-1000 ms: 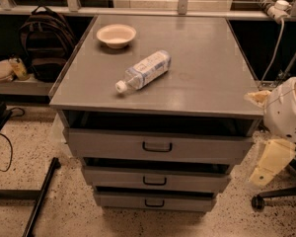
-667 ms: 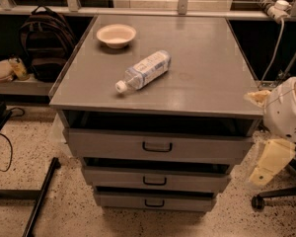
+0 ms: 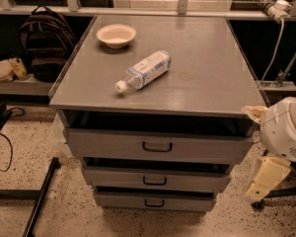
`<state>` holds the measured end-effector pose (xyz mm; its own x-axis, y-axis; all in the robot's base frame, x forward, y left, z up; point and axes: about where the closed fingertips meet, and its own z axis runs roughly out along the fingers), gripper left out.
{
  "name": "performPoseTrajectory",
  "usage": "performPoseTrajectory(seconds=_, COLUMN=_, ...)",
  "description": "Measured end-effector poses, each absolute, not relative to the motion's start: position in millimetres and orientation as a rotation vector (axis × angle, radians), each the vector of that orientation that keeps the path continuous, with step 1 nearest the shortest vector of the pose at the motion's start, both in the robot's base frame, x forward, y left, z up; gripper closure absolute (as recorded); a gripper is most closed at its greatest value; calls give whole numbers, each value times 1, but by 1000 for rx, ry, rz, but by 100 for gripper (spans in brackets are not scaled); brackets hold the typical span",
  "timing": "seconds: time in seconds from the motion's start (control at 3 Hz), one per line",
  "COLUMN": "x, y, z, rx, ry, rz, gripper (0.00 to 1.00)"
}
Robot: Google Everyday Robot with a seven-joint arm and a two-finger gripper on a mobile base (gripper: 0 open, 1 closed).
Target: Open top drawer
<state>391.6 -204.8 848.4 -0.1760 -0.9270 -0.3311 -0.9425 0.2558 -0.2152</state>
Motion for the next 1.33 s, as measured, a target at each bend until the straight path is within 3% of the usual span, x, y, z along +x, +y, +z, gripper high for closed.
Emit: performPoseTrajectory(seconds=1.33, x=411, y=-213, z=744, rx=-1708, ry=2086, rz=27, gripper=0)
